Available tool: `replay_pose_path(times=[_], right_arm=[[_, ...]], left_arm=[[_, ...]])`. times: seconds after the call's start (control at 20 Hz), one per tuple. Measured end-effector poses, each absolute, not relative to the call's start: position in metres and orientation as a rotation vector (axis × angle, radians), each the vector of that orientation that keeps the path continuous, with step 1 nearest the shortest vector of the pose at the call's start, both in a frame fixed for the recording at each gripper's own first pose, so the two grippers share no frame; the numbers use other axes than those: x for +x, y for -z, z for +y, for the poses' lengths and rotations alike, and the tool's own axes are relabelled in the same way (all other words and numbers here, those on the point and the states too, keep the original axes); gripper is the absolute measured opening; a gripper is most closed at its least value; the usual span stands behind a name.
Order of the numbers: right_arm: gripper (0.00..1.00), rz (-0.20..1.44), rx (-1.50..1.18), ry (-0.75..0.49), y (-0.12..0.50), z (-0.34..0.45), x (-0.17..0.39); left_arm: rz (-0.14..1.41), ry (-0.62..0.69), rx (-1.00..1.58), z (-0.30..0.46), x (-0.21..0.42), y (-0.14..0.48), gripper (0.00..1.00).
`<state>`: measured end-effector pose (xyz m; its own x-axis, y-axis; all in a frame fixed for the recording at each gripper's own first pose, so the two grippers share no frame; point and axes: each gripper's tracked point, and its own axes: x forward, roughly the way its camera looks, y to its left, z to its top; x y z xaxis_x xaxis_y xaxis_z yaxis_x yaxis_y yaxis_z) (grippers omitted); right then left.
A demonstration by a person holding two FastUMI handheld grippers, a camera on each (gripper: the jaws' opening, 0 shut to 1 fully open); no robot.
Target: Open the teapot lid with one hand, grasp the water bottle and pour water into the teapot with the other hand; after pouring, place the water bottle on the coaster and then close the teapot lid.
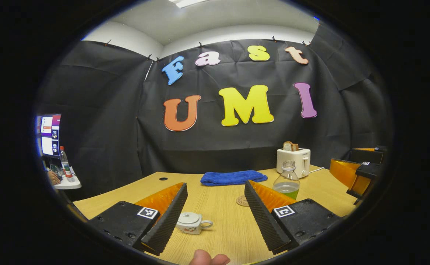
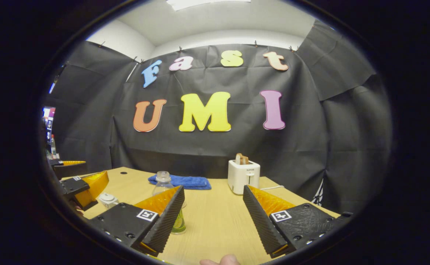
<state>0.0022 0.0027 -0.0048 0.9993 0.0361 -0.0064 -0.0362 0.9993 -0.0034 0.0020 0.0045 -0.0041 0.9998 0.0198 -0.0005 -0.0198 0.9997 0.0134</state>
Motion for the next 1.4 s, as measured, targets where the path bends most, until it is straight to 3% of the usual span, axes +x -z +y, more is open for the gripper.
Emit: replay_pose_path(times=[0.8,1.05,1.25,1.4], right_arm=[[0.95,0.059,-0.002,-0.045,0.034,-0.008,0.014],[0.97,0.107,-0.016,-0.043,0.05,-0.011,0.019],[0.95,0.113,-0.014,-0.025,0.052,-0.018,0.025],[0.95,0.126,-0.012,-0.016,0.055,-0.02,0.029]], left_arm=[[0.115,-0.052,0.006,0.041,0.015,0.056,0.98],[0.225,-0.053,-0.002,0.054,0.035,0.094,0.97],[0.27,-0.06,-0.022,0.064,0.051,0.109,0.85],[0.283,-0.06,-0.037,0.064,0.059,0.113,0.71]])
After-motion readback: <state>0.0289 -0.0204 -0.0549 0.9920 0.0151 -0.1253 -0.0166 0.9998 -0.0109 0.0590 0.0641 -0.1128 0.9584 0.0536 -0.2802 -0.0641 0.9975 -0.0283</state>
